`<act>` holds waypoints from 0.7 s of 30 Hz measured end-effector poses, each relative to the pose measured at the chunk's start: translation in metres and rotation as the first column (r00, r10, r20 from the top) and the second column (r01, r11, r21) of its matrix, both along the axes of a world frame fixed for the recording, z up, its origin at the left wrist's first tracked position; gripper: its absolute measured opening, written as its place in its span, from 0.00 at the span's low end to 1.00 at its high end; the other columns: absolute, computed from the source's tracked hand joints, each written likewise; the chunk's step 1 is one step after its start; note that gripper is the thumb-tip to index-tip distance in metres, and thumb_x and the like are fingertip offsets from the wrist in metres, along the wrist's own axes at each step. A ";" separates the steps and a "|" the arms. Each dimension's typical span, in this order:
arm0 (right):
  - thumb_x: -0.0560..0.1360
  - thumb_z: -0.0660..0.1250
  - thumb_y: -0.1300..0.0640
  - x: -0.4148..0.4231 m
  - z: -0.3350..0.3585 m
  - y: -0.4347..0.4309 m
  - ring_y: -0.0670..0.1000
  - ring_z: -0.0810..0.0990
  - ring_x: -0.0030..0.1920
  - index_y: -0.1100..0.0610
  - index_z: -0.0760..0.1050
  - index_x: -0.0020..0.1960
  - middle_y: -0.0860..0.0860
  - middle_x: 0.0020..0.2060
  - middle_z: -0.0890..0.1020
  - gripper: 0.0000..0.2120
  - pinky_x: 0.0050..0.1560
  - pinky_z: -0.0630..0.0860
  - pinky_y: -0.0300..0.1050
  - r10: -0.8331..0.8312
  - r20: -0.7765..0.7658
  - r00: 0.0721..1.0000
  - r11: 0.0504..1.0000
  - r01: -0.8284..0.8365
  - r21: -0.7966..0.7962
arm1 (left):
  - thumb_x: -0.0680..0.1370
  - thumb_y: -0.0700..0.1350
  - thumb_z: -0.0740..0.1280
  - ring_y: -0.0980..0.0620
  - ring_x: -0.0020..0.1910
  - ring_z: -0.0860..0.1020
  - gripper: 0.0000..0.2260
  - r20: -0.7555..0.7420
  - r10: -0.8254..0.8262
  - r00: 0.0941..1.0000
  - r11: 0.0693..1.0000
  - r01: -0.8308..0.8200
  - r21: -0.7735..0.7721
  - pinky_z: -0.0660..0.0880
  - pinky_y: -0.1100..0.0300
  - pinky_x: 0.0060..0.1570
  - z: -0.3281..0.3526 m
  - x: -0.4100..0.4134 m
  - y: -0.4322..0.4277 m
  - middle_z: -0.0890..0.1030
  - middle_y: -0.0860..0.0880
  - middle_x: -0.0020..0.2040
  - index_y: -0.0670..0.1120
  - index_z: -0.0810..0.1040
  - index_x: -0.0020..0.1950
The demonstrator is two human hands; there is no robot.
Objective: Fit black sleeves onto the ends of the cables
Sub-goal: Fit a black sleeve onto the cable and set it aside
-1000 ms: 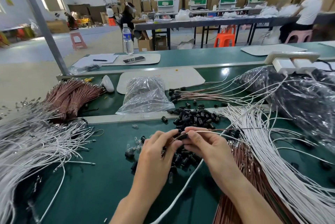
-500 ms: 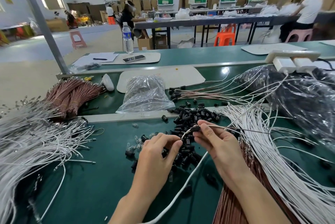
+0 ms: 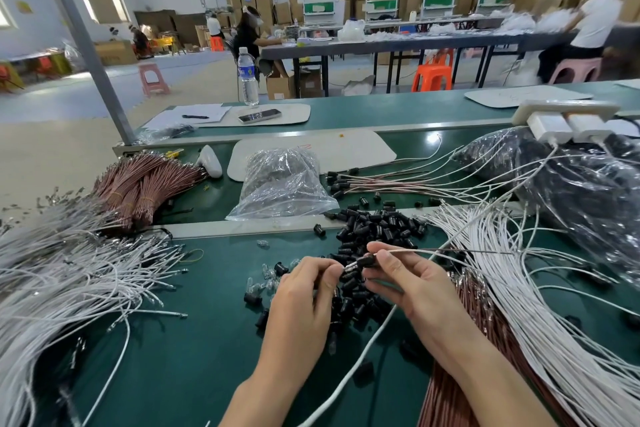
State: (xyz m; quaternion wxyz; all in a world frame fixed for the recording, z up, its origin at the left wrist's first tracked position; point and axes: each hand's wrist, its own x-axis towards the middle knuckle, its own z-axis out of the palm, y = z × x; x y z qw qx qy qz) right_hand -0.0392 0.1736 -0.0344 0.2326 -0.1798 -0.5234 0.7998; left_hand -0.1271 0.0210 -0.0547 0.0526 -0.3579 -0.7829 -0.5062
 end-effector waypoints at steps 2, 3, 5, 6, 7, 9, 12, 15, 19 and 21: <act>0.72 0.73 0.51 0.000 -0.002 0.001 0.54 0.87 0.49 0.53 0.87 0.53 0.55 0.50 0.87 0.12 0.48 0.83 0.42 0.001 0.001 1.000 1.000 -0.001 0.017 | 0.83 0.62 0.57 0.57 0.45 0.77 0.10 -0.012 0.011 1.000 1.000 -0.011 0.006 0.74 0.57 0.44 0.000 0.000 0.000 0.78 0.61 0.45 0.62 0.75 0.51; 0.72 0.73 0.50 0.001 -0.002 0.001 0.54 0.87 0.49 0.53 0.87 0.53 0.55 0.50 0.87 0.13 0.48 0.83 0.42 0.002 0.000 1.000 1.000 -0.002 0.027 | 0.84 0.62 0.56 0.57 0.46 0.77 0.11 -0.025 0.018 1.000 1.000 -0.018 0.008 0.74 0.57 0.45 0.000 0.000 0.000 0.78 0.61 0.46 0.62 0.75 0.50; 0.71 0.73 0.48 0.001 -0.003 0.000 0.53 0.87 0.47 0.52 0.87 0.53 0.55 0.48 0.87 0.13 0.48 0.83 0.42 0.004 0.005 1.000 0.998 -0.005 0.060 | 0.84 0.63 0.55 0.58 0.47 0.77 0.12 -0.056 0.033 0.998 0.999 -0.033 0.005 0.75 0.57 0.46 0.000 -0.001 0.000 0.77 0.62 0.47 0.61 0.74 0.50; 0.71 0.73 0.48 0.000 -0.004 0.000 0.53 0.87 0.46 0.52 0.87 0.53 0.54 0.47 0.87 0.14 0.48 0.83 0.42 0.007 0.011 1.000 0.997 -0.007 0.074 | 0.83 0.63 0.55 0.58 0.47 0.77 0.12 -0.065 0.037 0.997 0.999 -0.037 0.000 0.74 0.57 0.46 0.000 -0.001 0.000 0.77 0.62 0.47 0.61 0.74 0.49; 0.70 0.74 0.47 0.000 -0.004 0.000 0.52 0.87 0.45 0.51 0.87 0.53 0.54 0.45 0.87 0.14 0.47 0.83 0.42 0.012 0.015 1.000 0.997 -0.013 0.081 | 0.83 0.63 0.55 0.58 0.46 0.77 0.12 -0.066 0.038 0.997 0.999 -0.039 -0.005 0.73 0.59 0.45 0.000 -0.002 0.000 0.77 0.63 0.46 0.62 0.74 0.49; 0.70 0.74 0.46 -0.001 -0.006 -0.002 0.51 0.86 0.45 0.51 0.87 0.54 0.54 0.44 0.87 0.15 0.47 0.83 0.42 0.034 0.022 0.999 0.996 -0.036 0.083 | 0.83 0.64 0.54 0.60 0.43 0.77 0.12 -0.059 0.036 0.998 0.999 -0.037 -0.015 0.69 0.63 0.42 0.000 -0.001 0.000 0.77 0.63 0.44 0.62 0.73 0.49; 0.70 0.74 0.46 -0.002 -0.006 -0.004 0.51 0.86 0.45 0.51 0.86 0.54 0.54 0.45 0.87 0.15 0.47 0.83 0.42 0.055 0.031 0.998 0.994 -0.057 0.091 | 0.83 0.65 0.54 0.59 0.39 0.76 0.13 -0.047 0.013 0.999 1.000 -0.014 -0.017 0.66 0.65 0.39 -0.001 -0.001 0.000 0.78 0.62 0.40 0.62 0.73 0.47; 0.71 0.73 0.49 -0.002 -0.005 -0.005 0.51 0.86 0.45 0.50 0.87 0.53 0.54 0.46 0.87 0.13 0.47 0.83 0.42 0.048 0.044 0.998 0.992 -0.053 0.114 | 0.84 0.63 0.55 0.55 0.35 0.76 0.15 -0.007 -0.024 1.000 1.000 0.024 0.016 0.68 0.62 0.35 0.000 -0.003 0.001 0.78 0.57 0.37 0.59 0.73 0.44; 0.73 0.73 0.52 0.000 -0.003 -0.008 0.51 0.87 0.45 0.51 0.87 0.50 0.54 0.46 0.88 0.08 0.47 0.83 0.41 0.010 0.047 0.999 0.985 -0.018 0.171 | 0.83 0.63 0.56 0.52 0.31 0.74 0.17 0.069 -0.069 0.995 0.996 0.064 0.064 0.70 0.58 0.33 -0.001 -0.002 0.000 0.77 0.51 0.34 0.54 0.74 0.43; 0.76 0.72 0.57 0.000 -0.002 -0.010 0.50 0.87 0.44 0.51 0.88 0.49 0.53 0.45 0.88 0.06 0.45 0.83 0.40 -0.023 0.046 0.999 0.982 0.014 0.188 | 0.82 0.64 0.56 0.53 0.29 0.72 0.17 0.087 -0.078 0.993 0.995 0.072 0.065 0.69 0.59 0.30 -0.001 -0.002 0.000 0.77 0.50 0.33 0.54 0.74 0.43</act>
